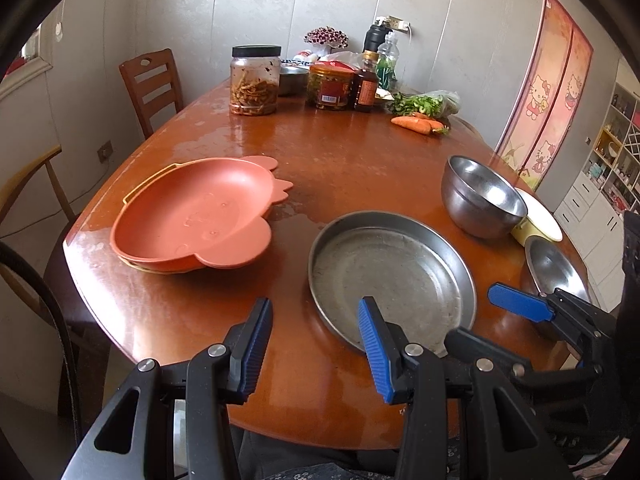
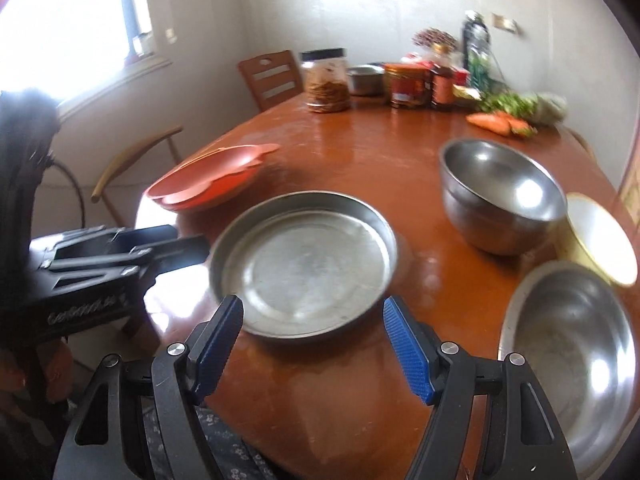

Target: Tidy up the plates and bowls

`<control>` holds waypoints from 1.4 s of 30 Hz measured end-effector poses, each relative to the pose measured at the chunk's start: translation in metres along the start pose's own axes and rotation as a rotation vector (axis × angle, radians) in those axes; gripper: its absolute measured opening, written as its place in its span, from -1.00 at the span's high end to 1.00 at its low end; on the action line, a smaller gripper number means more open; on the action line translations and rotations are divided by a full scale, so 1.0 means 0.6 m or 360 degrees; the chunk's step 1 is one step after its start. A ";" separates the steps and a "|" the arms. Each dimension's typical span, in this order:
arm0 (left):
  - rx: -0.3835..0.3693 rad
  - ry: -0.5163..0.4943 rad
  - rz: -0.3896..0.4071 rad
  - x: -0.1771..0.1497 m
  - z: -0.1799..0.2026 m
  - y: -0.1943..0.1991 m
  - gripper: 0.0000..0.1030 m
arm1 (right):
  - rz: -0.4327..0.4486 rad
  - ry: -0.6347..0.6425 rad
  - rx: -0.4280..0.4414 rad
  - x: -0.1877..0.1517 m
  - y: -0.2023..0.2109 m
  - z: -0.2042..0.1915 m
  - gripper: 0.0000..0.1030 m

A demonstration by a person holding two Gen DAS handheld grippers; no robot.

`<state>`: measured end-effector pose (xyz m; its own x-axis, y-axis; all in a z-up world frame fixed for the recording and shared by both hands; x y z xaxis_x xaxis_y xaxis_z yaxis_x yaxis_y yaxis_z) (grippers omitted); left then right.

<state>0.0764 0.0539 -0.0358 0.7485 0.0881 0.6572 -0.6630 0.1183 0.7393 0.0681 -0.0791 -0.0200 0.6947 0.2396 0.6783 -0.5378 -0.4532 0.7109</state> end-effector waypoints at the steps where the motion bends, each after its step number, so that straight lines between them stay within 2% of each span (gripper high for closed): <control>1: -0.0002 -0.0005 -0.0003 0.000 0.002 -0.003 0.14 | -0.0002 -0.0024 0.0003 -0.002 0.000 0.003 -0.45; 8: -0.0012 -0.0021 -0.0037 0.004 0.011 -0.029 0.14 | 0.0034 0.0004 -0.0091 0.009 -0.015 0.006 -0.45; 19: 0.0062 -0.0032 -0.0092 0.000 -0.001 -0.066 0.14 | -0.0060 0.0101 -0.0244 0.035 -0.072 0.018 -0.42; 22: 0.0068 -0.0039 -0.0071 0.001 -0.005 -0.069 0.16 | -0.0109 0.0117 -0.0190 0.028 -0.088 0.016 -0.32; 25: 0.0045 -0.0023 -0.0063 0.002 -0.006 -0.070 0.18 | -0.0093 0.0138 -0.0174 0.026 -0.090 0.012 -0.26; 29: -0.0033 -0.0011 -0.0060 0.001 0.001 -0.070 0.33 | -0.0067 0.0107 -0.0106 0.026 -0.087 0.011 -0.13; 42: -0.0001 -0.0038 -0.0004 0.003 0.022 -0.040 0.33 | 0.0003 0.0055 -0.0076 0.033 -0.056 0.011 -0.10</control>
<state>0.0935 0.0384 -0.0503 0.7498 0.0644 0.6585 -0.6610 0.1193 0.7409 0.1030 -0.0651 -0.0319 0.6774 0.2687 0.6848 -0.5617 -0.4122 0.7174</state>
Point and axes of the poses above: each gripper's, at about its wrist camera, not at the fingertips, and y roughly against the way its jaws point, z to its right, x to its top, the point moved 5 cm from there along -y, roughly the way its jaws point
